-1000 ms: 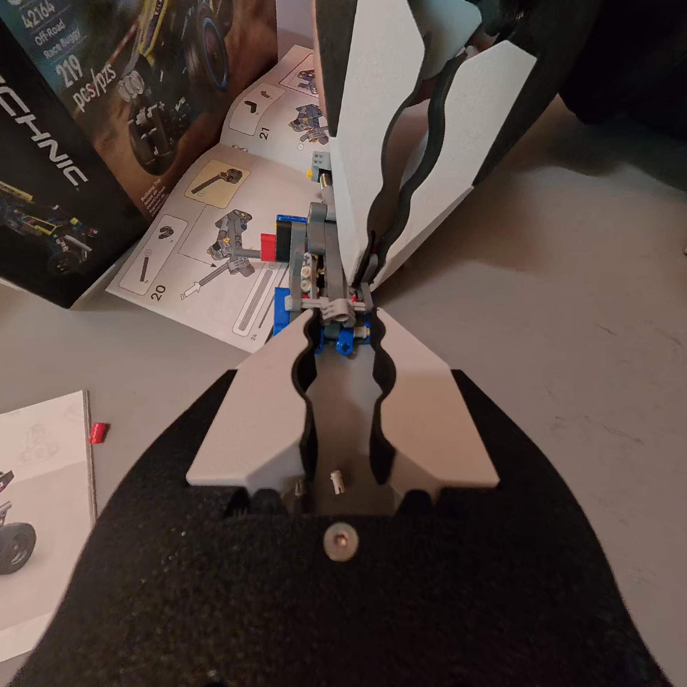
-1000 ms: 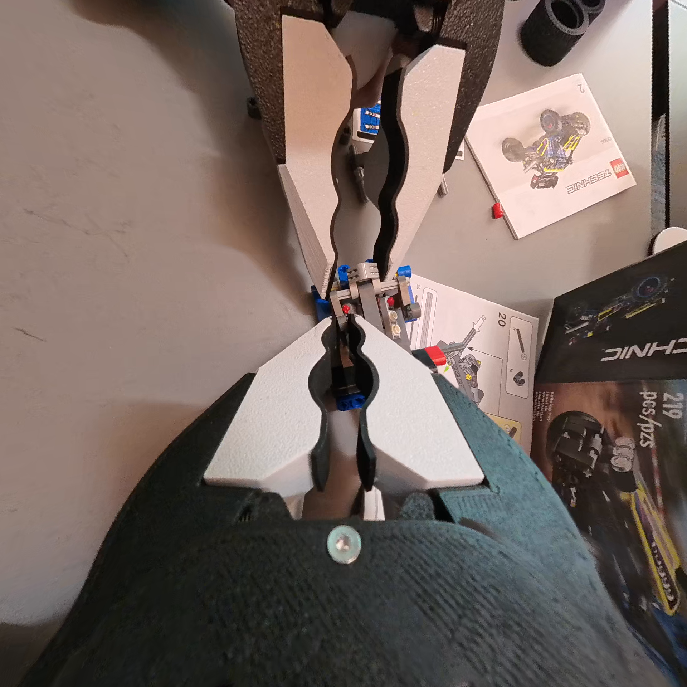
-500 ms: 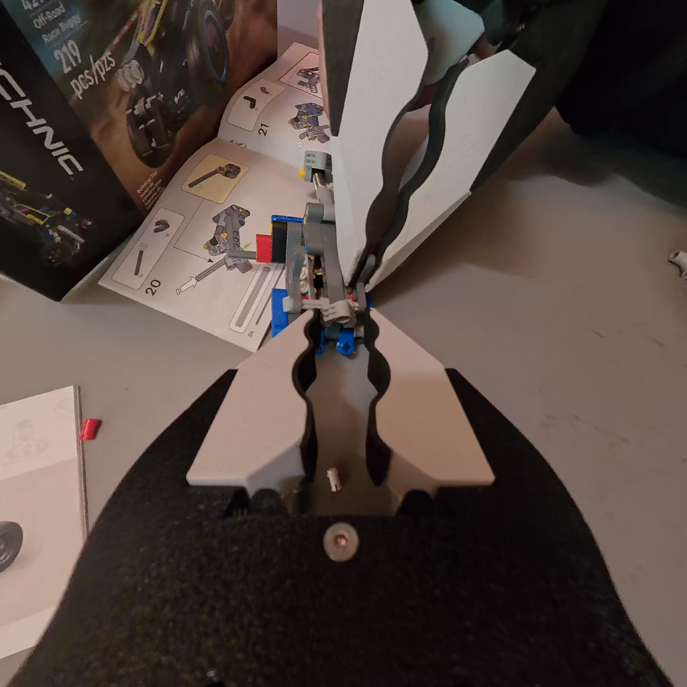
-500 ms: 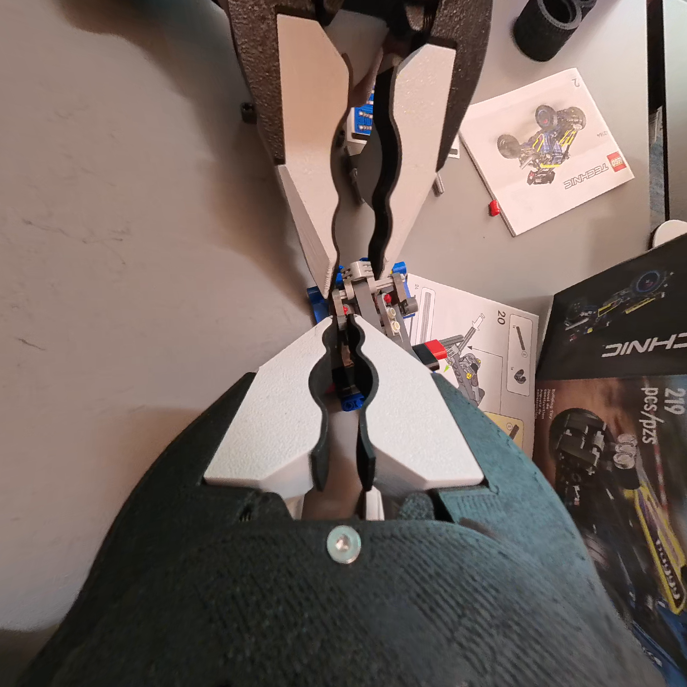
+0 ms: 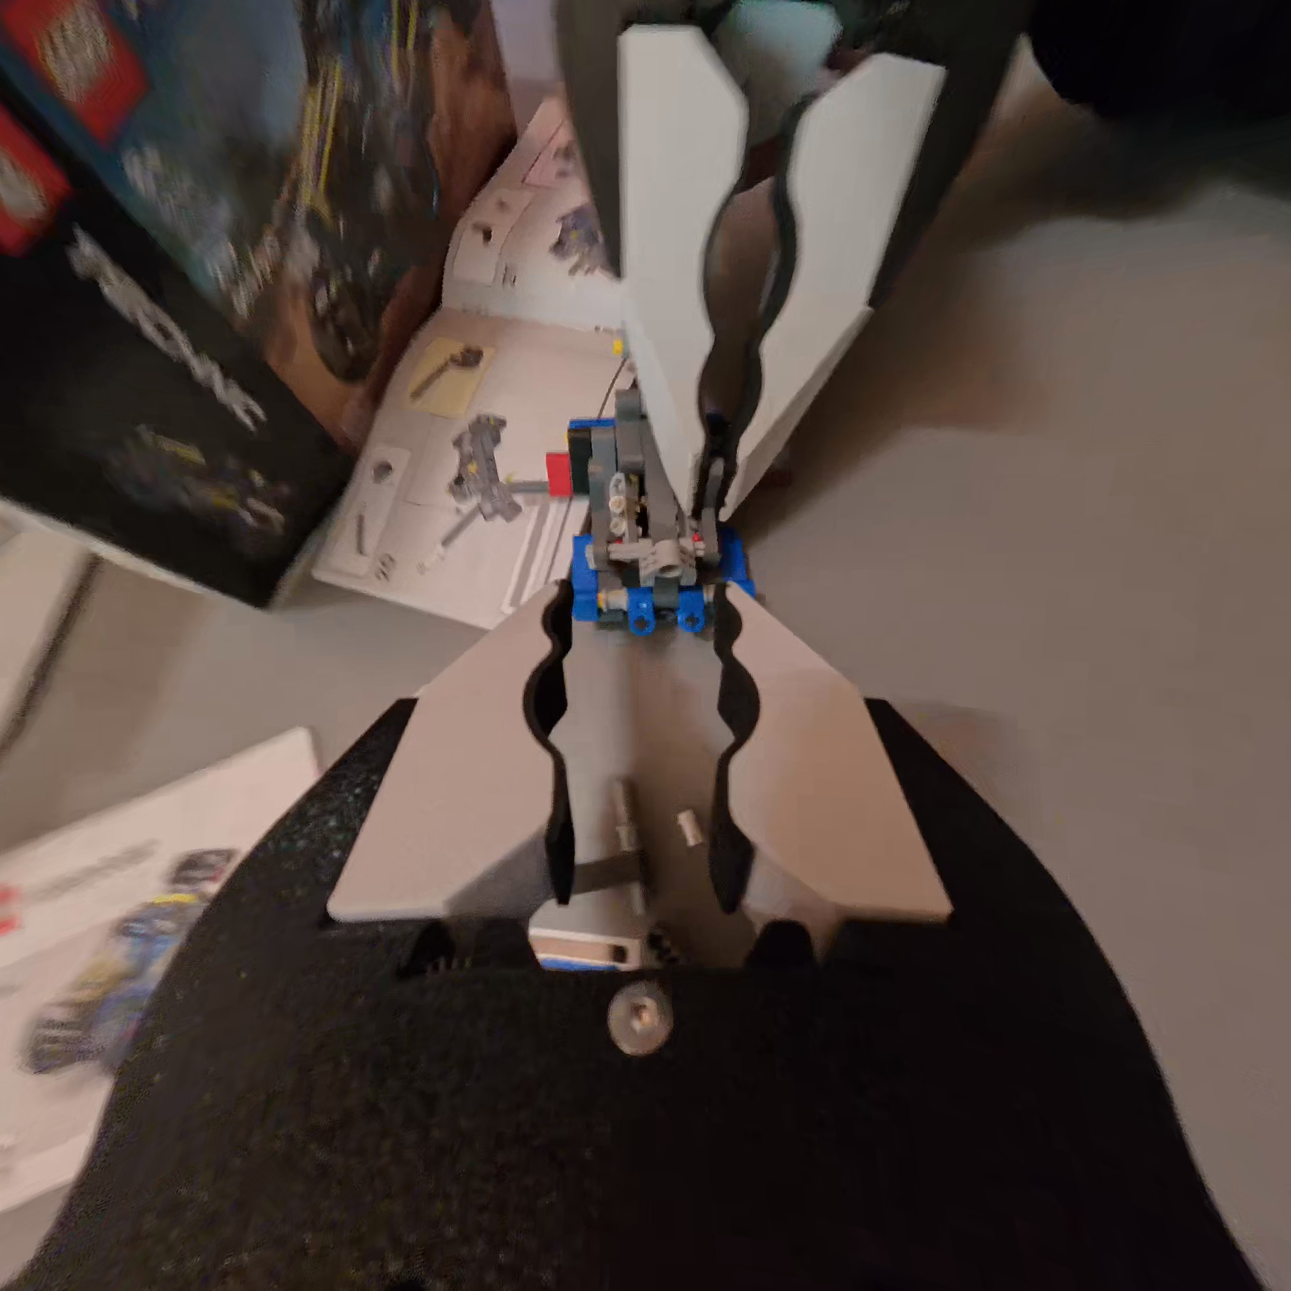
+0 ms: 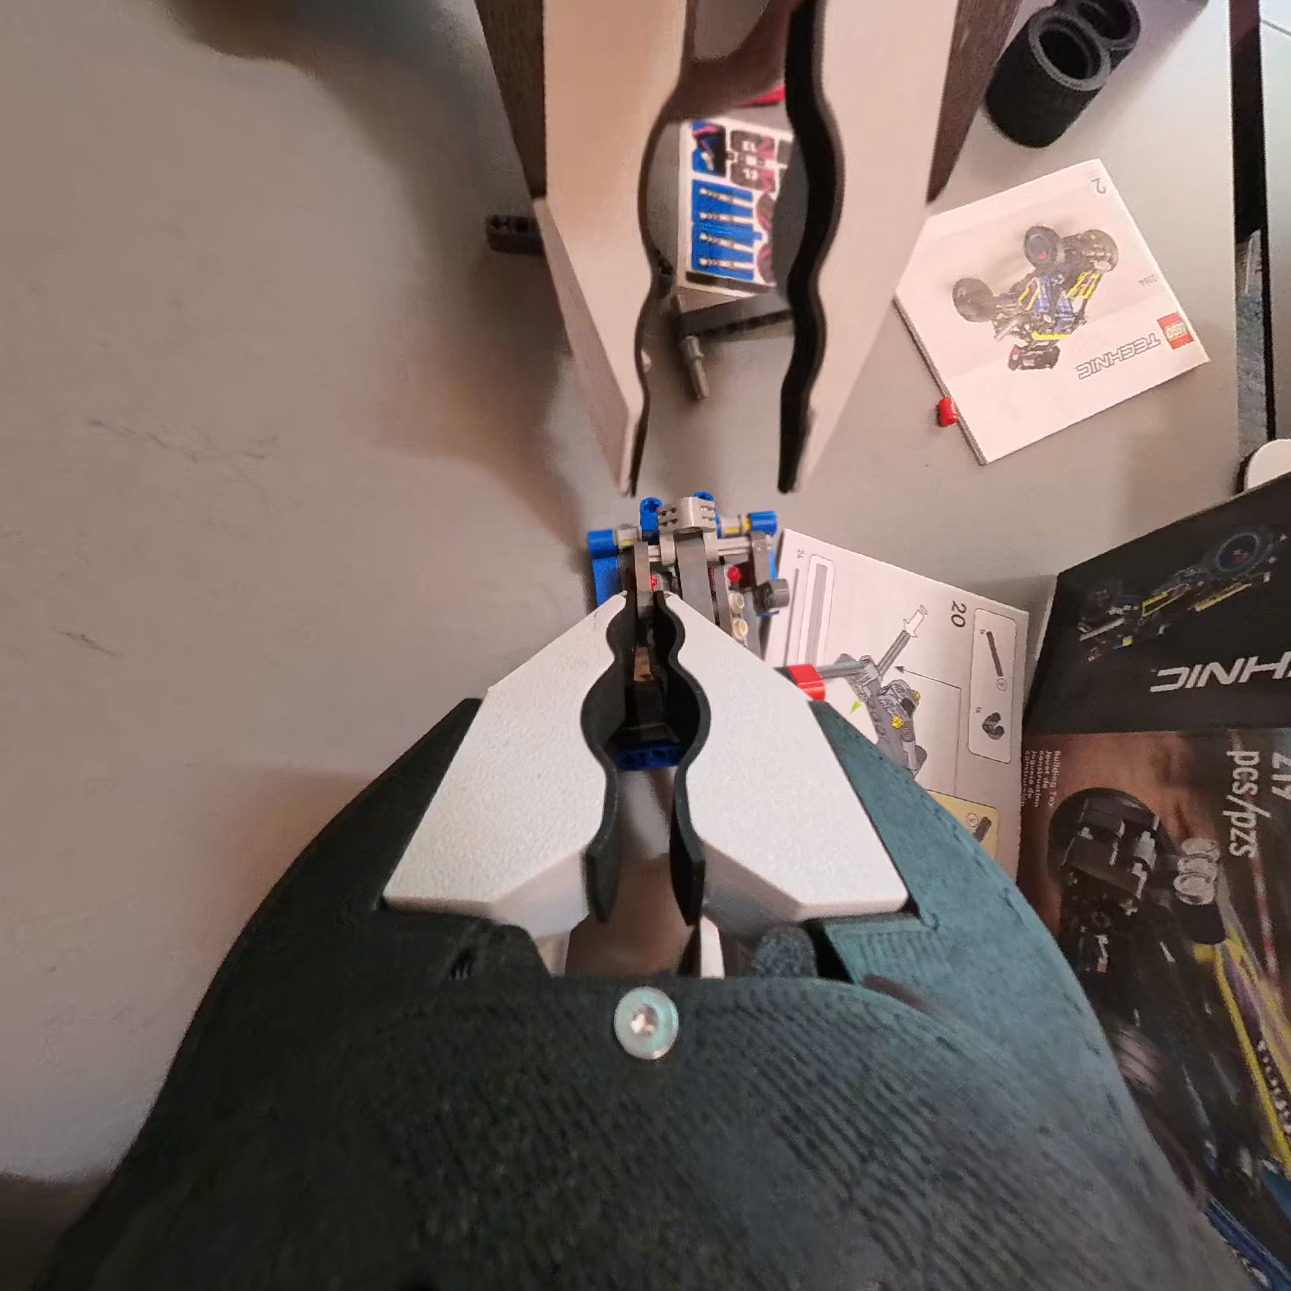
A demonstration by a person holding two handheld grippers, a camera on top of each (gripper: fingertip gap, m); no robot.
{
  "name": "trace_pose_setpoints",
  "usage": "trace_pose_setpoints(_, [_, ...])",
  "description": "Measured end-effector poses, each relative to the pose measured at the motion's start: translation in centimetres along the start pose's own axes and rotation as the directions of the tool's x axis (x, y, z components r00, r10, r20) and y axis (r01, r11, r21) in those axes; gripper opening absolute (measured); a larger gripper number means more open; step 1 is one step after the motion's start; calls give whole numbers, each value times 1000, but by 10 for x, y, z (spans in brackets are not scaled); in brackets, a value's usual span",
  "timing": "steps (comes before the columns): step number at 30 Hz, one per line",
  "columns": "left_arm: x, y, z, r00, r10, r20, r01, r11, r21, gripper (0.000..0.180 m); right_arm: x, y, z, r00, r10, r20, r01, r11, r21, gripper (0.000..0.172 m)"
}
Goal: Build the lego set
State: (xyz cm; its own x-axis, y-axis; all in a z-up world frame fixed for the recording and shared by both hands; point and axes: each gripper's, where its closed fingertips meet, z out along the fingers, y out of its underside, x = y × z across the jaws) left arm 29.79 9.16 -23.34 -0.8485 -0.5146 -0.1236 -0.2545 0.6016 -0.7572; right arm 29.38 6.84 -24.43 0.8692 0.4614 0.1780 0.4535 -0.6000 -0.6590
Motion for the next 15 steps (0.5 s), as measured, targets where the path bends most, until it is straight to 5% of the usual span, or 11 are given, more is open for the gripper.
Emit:
trace_pose_setpoints(4, [11, -17, -6, 970, 240, 46, -242, 969, 49, 21, -6, 0, -2, 999, -28, 27, 28, 1000, -2, 15])
trace_pose_setpoints(15, [9, 3, 8, 977, 210, 34, -210, 978, 3, 7, 14, 2, -18, 996, -20, -86, 21, 1000, 13, 13])
